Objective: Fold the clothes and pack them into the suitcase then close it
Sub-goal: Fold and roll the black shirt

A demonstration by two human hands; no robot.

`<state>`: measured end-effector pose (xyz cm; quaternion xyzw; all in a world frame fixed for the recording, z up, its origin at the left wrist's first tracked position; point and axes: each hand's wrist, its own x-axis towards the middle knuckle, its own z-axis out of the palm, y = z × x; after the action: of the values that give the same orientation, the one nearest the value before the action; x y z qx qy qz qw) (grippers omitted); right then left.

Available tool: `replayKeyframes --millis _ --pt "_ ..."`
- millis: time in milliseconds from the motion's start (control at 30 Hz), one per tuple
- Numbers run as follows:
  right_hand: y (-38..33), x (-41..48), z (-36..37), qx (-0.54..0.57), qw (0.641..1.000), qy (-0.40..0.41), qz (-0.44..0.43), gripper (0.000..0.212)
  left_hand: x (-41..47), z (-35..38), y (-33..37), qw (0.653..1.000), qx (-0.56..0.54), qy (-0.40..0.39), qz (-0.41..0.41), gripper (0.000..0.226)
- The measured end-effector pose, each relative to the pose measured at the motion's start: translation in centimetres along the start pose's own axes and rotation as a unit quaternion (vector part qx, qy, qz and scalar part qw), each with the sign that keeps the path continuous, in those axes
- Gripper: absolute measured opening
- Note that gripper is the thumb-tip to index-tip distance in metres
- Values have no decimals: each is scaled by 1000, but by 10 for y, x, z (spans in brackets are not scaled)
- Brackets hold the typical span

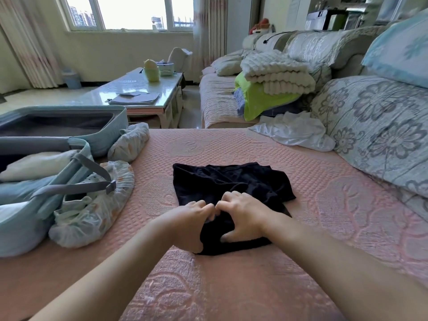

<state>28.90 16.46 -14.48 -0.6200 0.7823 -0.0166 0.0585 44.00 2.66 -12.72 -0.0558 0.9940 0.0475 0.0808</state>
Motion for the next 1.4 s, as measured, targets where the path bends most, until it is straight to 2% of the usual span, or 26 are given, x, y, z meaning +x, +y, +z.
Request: replayKeyframes --millis 100,167,233,300,333,367,433,500,567,667,733,800,900,1033,1067,1133,1200,1267,1333,1400 --pt "-7 -1 -8 75 995 55 -21 28 -9 -4 -2 999 -12 -6 -33 29" --pt "-13 -1 -16 155 983 86 -43 28 -17 -12 -7 997 -17 -21 -71 15" --pt "-21 -2 -27 204 979 13 -27 27 -24 -17 -10 992 11 -81 -94 8" --pt "-26 -2 -35 212 967 -138 16 21 -28 -21 -12 980 -5 -163 -116 15" --pt "-26 0 -38 233 958 -165 34 19 -28 -25 -13 971 -50 -192 -136 23" --pt "-24 5 -41 272 950 -144 51 20 -26 -29 -14 962 -96 -205 -155 29" --pt "-14 20 -44 318 942 -11 105 22 -15 -37 -22 965 -117 -161 -170 39" --pt "1 39 -48 258 946 96 171 23 3 -39 -33 980 -82 -32 -180 41" --pt "18 59 -44 200 946 113 230 23 23 -34 -47 976 -66 92 -184 31" --pt "35 84 -24 119 949 61 284 32 55 -20 -74 962 -96 187 -176 26" --pt "40 99 -11 60 954 44 289 39 77 -11 -94 960 -101 192 -176 35" --pt "43 113 -3 29 955 53 291 44 97 -3 -110 968 -58 164 -180 44" --pt "48 130 5 84 948 85 294 34 116 6 -128 966 35 153 -206 42" --pt "52 139 4 121 944 160 262 24 122 9 -151 934 111 259 -222 26" --pt "52 140 3 113 943 182 254 22 122 10 -157 924 116 275 -238 26" --pt "50 144 7 90 947 199 238 20 121 15 -164 921 93 248 -285 25" --pt "46 148 15 56 961 162 215 26 120 23 -165 923 65 220 -310 25" --pt "44 149 22 26 971 136 197 32 118 24 -160 924 49 237 -297 39" --pt "43 146 20 7 970 148 193 37 111 18 -150 931 43 273 -236 54" --pt "43 138 16 4 966 181 182 38 103 14 -134 947 53 294 -121 43"
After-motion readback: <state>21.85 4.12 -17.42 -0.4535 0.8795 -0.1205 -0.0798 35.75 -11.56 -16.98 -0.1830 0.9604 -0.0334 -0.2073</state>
